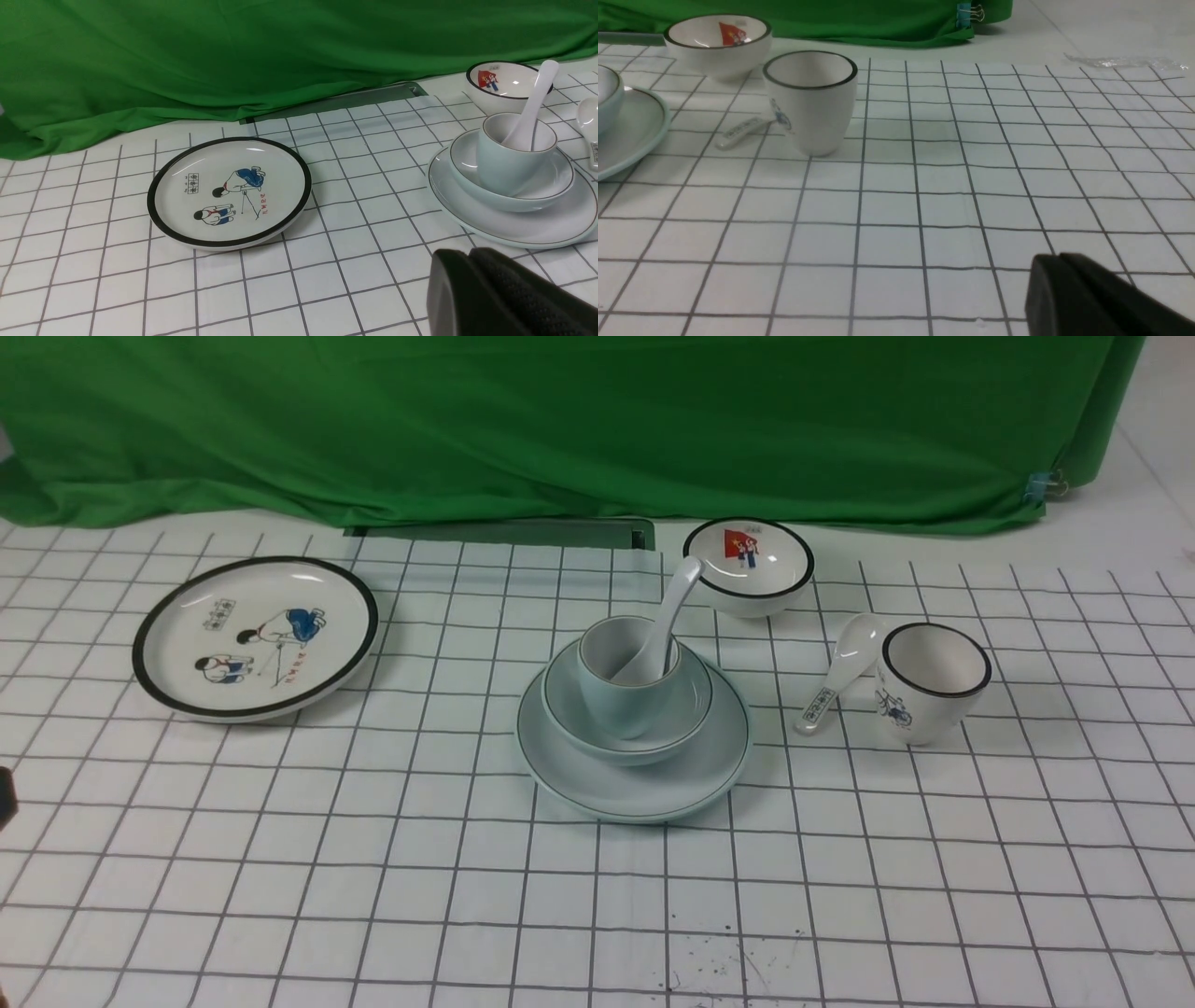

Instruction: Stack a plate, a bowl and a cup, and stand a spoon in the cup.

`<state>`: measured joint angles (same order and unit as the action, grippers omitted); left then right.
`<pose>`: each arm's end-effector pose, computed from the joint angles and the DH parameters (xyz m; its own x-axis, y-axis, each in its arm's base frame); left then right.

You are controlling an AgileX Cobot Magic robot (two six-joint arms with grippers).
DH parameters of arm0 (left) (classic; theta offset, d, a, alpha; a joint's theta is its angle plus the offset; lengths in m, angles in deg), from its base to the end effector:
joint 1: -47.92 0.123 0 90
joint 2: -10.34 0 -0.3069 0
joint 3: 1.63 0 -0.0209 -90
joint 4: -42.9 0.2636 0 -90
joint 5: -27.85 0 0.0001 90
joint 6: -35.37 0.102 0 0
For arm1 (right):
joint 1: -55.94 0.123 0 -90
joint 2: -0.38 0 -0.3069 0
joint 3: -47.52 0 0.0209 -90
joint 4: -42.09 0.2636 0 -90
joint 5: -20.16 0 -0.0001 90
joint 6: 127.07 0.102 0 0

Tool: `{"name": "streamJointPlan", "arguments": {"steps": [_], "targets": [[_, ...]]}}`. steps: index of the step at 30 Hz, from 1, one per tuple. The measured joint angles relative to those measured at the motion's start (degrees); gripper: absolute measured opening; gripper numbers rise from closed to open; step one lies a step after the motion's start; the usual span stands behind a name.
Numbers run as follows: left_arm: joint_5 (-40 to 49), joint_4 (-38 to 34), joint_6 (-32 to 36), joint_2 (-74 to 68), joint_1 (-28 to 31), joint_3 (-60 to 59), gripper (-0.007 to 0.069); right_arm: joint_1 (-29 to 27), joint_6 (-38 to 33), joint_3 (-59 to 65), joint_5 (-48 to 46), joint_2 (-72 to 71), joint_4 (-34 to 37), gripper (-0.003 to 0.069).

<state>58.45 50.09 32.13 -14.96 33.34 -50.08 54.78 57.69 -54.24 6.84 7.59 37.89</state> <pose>0.0679 -0.0109 0.3230 -0.2264 0.1121 -0.9676 0.2034 0.9769 0.0656 0.0574 -0.0029 0.1877 -0.1514 0.0148 -0.9884 0.0387 0.9992 0.0090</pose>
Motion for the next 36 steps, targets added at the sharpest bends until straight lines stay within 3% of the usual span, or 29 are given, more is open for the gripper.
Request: {"name": "streamJointPlan", "arguments": {"steps": [28, 36], "targets": [[0.0, 0.05, 0.12, 0.0, 0.0, 0.0, -0.0029, 0.0, 0.05, 0.0, 0.06, 0.0, -0.06, 0.004], [0.0, 4.37, 0.22, 0.0, 0.0, 0.0, -0.0029, 0.0, 0.05, 0.0, 0.17, 0.0, -0.06, 0.0063]]}}
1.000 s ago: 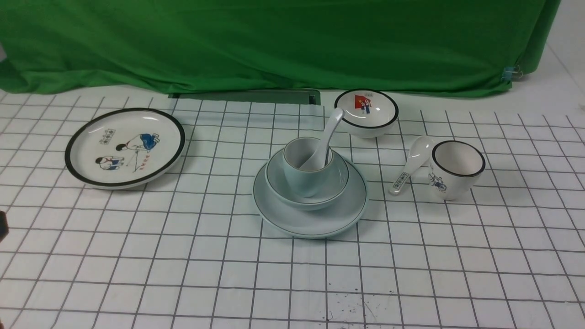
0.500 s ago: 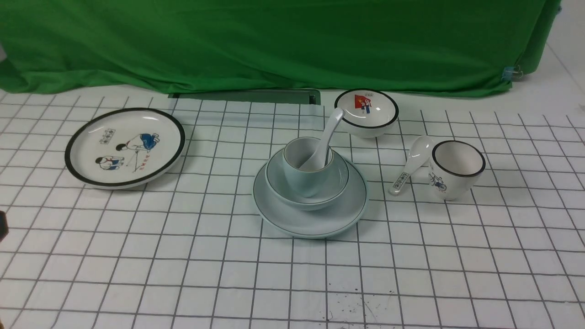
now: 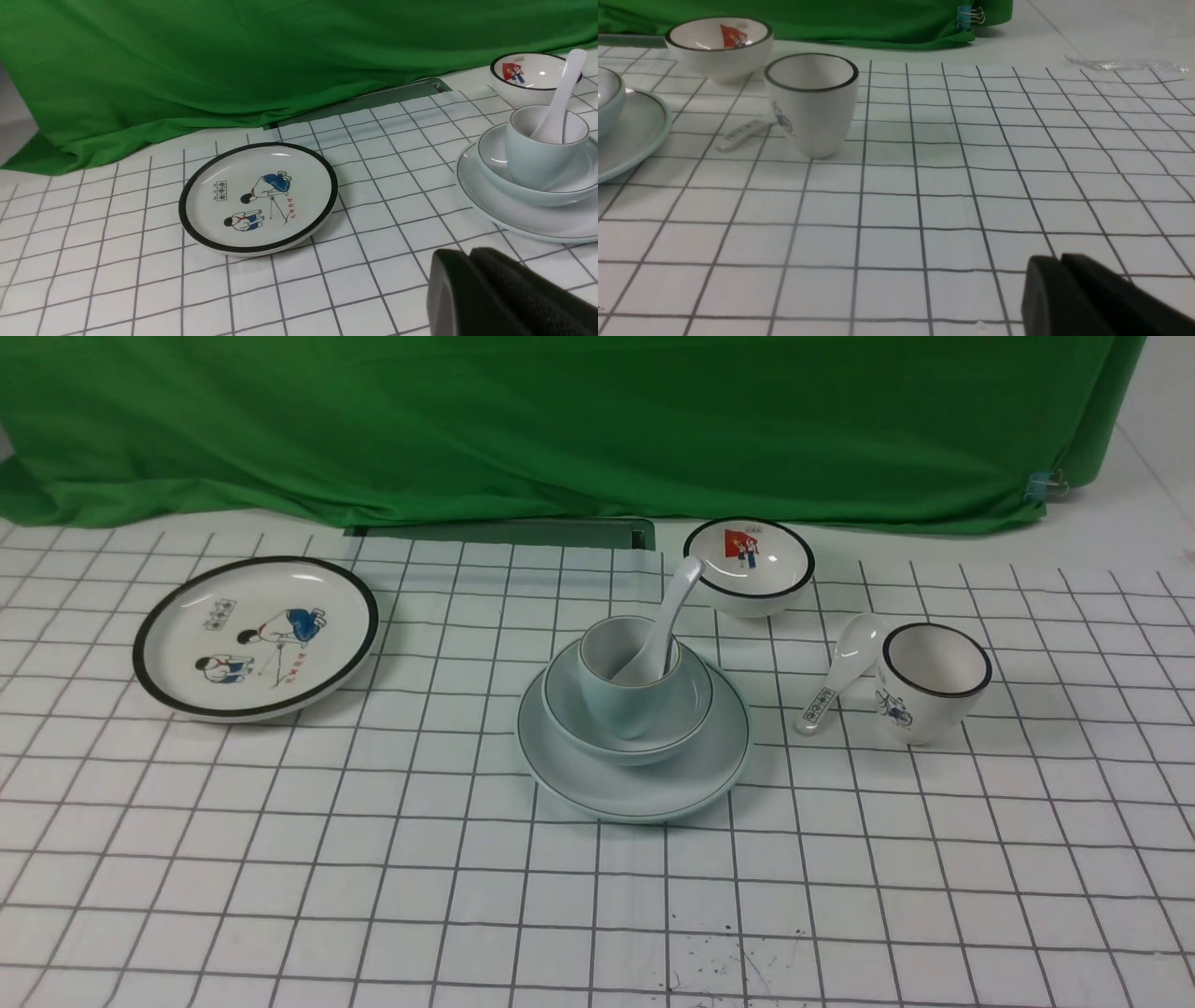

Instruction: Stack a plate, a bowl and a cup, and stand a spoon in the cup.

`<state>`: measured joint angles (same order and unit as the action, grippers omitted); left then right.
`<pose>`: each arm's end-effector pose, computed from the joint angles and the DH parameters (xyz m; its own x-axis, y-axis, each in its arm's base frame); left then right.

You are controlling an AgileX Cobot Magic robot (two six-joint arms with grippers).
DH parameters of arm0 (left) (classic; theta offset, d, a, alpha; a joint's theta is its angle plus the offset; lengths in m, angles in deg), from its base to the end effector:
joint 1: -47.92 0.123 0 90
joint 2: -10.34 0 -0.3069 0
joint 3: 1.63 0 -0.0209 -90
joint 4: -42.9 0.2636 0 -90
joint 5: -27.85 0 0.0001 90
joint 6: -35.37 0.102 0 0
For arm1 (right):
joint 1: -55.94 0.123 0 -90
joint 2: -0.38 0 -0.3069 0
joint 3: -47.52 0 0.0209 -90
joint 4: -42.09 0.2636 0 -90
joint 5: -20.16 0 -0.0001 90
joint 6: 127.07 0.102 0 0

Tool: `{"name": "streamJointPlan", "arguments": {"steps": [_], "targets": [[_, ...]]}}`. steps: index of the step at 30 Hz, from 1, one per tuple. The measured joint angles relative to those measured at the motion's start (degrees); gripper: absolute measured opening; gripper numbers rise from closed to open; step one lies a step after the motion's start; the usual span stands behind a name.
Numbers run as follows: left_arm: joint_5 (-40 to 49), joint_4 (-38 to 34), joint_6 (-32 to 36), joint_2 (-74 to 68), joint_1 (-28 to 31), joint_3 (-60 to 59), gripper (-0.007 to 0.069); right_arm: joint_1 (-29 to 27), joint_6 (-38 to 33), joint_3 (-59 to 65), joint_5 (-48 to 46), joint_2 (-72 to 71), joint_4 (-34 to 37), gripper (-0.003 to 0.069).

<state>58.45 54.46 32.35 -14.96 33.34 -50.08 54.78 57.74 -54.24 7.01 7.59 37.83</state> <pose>0.0687 -0.0071 0.3236 -0.2110 0.1795 -0.9609 0.1815 0.9731 0.1420 0.0574 -0.0029 0.1880 -0.1485 0.0145 -0.9888 0.0387 0.9992 0.0089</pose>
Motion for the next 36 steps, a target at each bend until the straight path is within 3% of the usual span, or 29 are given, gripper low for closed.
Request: {"name": "streamJointPlan", "arguments": {"steps": [5, 9, 11, 15, 19, 24, 36], "targets": [[-3.42, -1.64, 0.0, 1.24, 0.0, -2.0, -0.0029, 0.0, 0.0, 0.0, 0.0, 0.0, 0.0, 0.0074], [-16.17, -2.67, 1.84, 4.48, 1.36, -10.94, -0.0029, 0.0, 0.0, 0.0, 0.0, 0.0, -0.05, 0.0085], [-23.74, -6.47, 4.13, 6.57, 5.13, -17.56, -0.0029, 0.0, 0.0, 0.0, 0.0, 0.0, -0.05, 0.009], [-30.59, -10.67, 5.92, 10.71, 11.12, -26.14, -0.0029, 0.0, 0.0, 0.0, 0.0, 0.0, -0.1, 0.0107], [-29.63, -13.35, 6.31, 15.3, 13.62, -29.42, -0.0029, 0.0, 0.0, 0.0, -0.02, 0.0, -0.1, 0.0118], [-18.43, -16.52, 7.33, 17.93, 17.24, -29.74, -0.0029, 0.0, 0.02, 0.0, -0.02, 0.0, -0.1, 0.0127], [-17.03, -17.4, 9.56, 17.93, 20.28, -29.73, -0.0029, 0.0, -0.04, 0.0, 0.03, 0.0, -0.1, 0.0148]]}}
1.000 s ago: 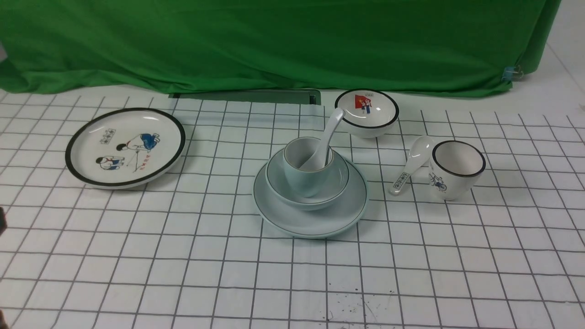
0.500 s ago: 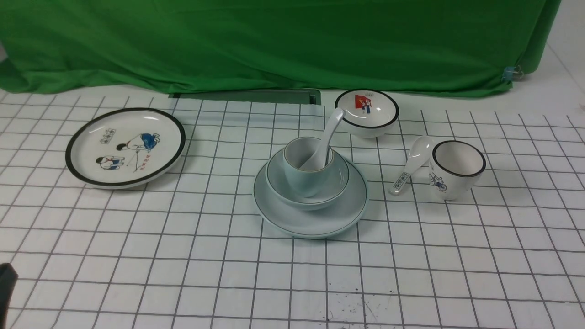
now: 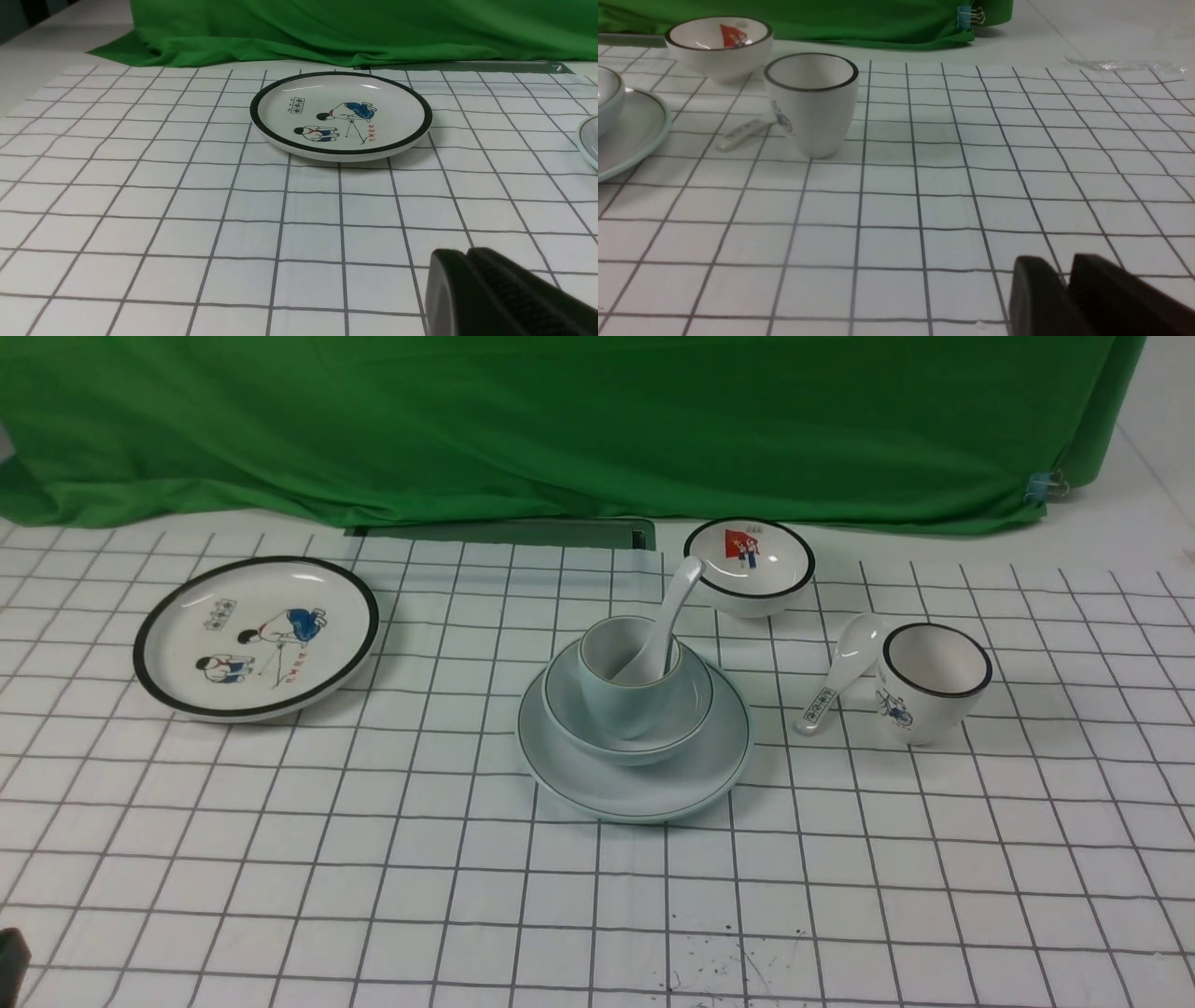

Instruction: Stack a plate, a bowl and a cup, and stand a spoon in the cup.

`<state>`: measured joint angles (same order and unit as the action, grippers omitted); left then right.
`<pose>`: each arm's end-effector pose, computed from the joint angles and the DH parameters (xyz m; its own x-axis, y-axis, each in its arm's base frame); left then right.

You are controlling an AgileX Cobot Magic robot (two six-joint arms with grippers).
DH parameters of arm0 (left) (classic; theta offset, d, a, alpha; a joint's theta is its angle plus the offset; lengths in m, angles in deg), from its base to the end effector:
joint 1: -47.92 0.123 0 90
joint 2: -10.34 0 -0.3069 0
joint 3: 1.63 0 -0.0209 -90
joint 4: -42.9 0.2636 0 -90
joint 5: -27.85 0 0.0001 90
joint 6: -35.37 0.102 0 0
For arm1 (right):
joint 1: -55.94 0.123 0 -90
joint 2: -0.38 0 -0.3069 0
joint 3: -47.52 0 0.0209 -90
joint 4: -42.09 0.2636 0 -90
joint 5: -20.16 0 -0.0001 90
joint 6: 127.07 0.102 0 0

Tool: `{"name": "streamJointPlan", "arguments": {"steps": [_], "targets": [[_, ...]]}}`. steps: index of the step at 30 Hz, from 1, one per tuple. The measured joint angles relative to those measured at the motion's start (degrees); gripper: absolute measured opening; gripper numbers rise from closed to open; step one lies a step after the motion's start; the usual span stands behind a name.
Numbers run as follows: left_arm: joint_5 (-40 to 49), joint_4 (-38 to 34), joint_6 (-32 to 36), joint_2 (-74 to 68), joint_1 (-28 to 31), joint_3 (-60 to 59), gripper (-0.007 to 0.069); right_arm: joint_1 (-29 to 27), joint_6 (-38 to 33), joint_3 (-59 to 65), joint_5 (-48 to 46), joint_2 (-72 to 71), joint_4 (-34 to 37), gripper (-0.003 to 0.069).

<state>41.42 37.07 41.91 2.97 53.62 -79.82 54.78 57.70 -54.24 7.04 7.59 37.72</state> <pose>0.0575 0.0033 0.1875 -0.1579 -0.0005 -0.9875 -0.0735 0.9972 0.0113 0.0574 -0.0029 0.1880 -0.1480 0.0120 -0.9889 0.0387 0.9992 0.0063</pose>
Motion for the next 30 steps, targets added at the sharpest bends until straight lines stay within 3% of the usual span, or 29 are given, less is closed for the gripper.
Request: {"name": "streamJointPlan", "arguments": {"steps": [30], "targets": [[0.05, 1.55, 0.0, 0.0, 0.0, 0.0, -0.0029, 0.0, 0.07, 0.0, -0.04, 0.0, 0.0, 0.0209]]}}
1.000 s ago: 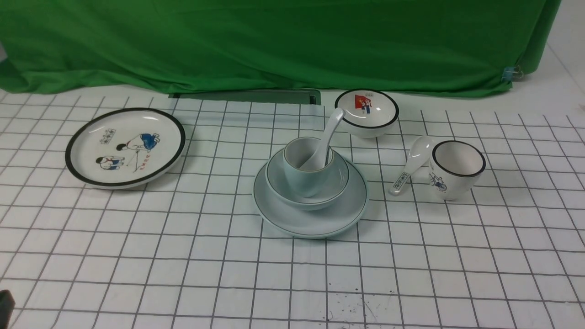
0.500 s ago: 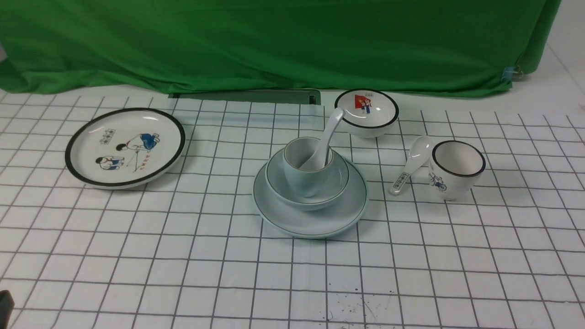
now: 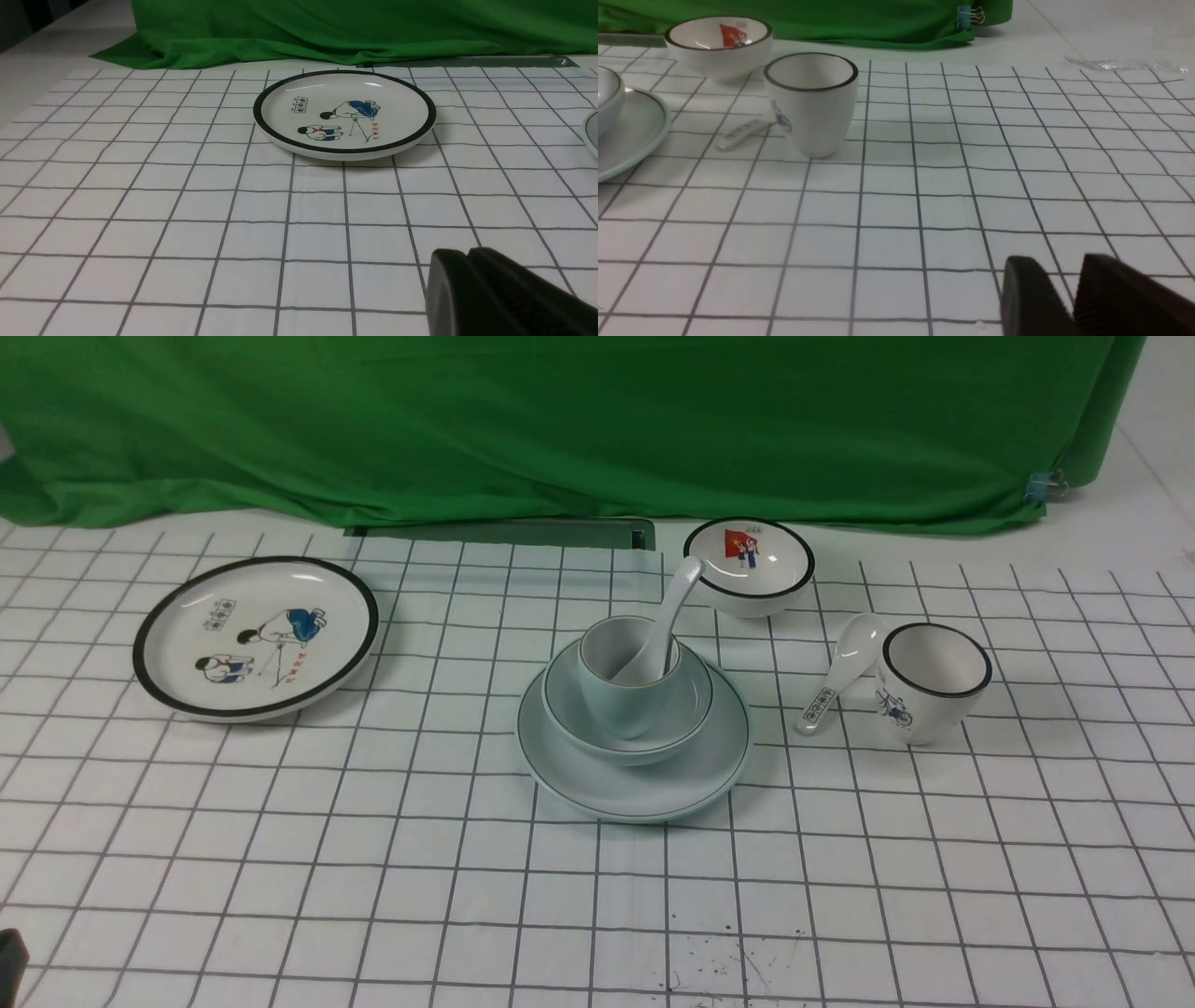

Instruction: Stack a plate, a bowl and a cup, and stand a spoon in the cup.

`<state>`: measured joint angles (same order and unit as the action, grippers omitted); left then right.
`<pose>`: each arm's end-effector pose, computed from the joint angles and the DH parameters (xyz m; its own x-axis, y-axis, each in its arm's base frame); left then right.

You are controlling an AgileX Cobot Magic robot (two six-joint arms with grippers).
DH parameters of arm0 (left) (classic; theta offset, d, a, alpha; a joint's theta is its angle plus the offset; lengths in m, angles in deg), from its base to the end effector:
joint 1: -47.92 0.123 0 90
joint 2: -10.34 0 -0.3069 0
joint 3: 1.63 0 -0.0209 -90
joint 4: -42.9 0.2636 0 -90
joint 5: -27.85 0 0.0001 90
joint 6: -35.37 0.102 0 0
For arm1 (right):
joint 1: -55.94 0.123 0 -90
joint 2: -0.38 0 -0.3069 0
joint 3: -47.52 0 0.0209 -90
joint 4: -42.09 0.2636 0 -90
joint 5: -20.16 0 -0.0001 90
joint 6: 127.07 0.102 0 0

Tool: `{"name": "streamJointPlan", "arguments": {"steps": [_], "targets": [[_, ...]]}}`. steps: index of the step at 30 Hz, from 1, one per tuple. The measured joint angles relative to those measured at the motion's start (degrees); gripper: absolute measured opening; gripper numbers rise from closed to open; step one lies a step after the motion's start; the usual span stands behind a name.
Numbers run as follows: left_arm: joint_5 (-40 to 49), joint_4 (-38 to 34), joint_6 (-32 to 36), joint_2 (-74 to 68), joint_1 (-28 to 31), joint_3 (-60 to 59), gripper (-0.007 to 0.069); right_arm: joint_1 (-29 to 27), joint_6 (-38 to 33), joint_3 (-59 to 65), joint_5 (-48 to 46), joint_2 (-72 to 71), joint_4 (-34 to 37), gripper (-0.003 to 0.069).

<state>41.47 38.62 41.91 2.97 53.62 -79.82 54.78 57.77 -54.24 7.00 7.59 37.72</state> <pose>0.0574 0.0039 0.1873 -0.1614 0.0256 -0.9866 -0.0754 0.9964 0.0382 0.0574 -0.0029 0.1880 -0.1487 0.0132 -0.9888 0.0389 0.9992 0.0075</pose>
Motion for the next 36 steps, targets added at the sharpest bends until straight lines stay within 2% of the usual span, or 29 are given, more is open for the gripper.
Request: {"name": "streamJointPlan", "arguments": {"steps": [14, 36], "targets": [[0.0, 0.14, 0.0, 0.0, 0.0, 0.0, -0.0029, 0.0, -0.01, 0.0, 0.0, 0.0, 0.0, 0.0237], [0.02, 0.14, 0.0, 0.0, 0.0, 0.0, -0.0029, 0.0, 0.0, 0.0, 0.02, 0.0, 0.0, 0.0238]]}}
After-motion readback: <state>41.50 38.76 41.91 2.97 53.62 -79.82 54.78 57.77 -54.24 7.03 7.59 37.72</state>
